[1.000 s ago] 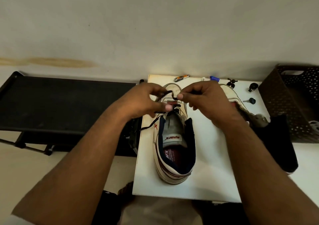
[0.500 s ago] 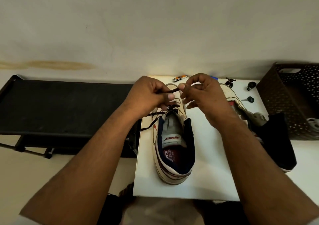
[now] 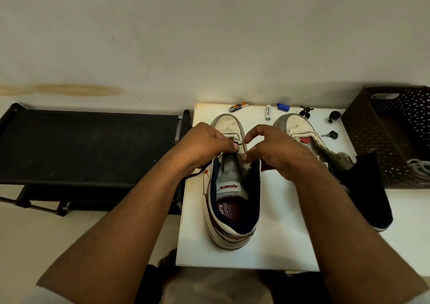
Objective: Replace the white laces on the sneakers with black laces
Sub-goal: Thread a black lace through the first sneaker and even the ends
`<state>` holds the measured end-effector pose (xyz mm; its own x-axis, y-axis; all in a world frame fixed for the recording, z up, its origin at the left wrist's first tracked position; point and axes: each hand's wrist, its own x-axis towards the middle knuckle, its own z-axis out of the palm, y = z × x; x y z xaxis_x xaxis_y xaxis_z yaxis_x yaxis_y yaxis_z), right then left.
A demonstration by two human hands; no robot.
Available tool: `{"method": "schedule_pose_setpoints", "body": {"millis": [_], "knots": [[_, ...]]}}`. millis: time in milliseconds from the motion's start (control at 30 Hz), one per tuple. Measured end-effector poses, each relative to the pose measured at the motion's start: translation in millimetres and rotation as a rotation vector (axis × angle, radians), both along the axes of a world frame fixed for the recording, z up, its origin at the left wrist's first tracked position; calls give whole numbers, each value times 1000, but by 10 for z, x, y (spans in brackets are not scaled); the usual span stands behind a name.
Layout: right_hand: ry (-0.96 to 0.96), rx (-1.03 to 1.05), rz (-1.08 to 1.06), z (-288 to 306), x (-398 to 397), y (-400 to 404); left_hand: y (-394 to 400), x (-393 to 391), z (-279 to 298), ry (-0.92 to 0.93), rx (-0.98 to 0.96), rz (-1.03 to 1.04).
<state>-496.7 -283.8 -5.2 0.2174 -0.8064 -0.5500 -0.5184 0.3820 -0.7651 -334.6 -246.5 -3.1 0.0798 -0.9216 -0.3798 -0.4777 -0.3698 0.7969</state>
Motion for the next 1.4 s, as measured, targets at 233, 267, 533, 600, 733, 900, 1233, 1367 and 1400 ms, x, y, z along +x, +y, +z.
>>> {"method": "schedule_pose_setpoints", "body": {"millis": [233,267,533,600,733,900,1233,1367,1400], "knots": [[-49,13,-30,41,-3,4,13,19,40,-42,90,-1],[-50,11,-32,43,4,5,13,17,39,-40,98,-3],[-25,-22,-37,54,42,8,5,-87,-34,-17,110,8],[-32,-10,-45,65,41,25,15,-94,-57,-18,90,27],[-29,-11,-60,54,42,29,34,-86,-88,1,64,69],[-13,-19,-55,25,44,20,31,-94,-95,1,60,49],[-42,47,14,-33,-54,-19,5,-169,-137,-79,7,-80],[-26,-96,-119,-37,-85,-58,-11,-54,-112,-47,13,-127],[-32,-153,-187,-26,-113,-84,-13,-34,-101,-31,15,-130]]}}
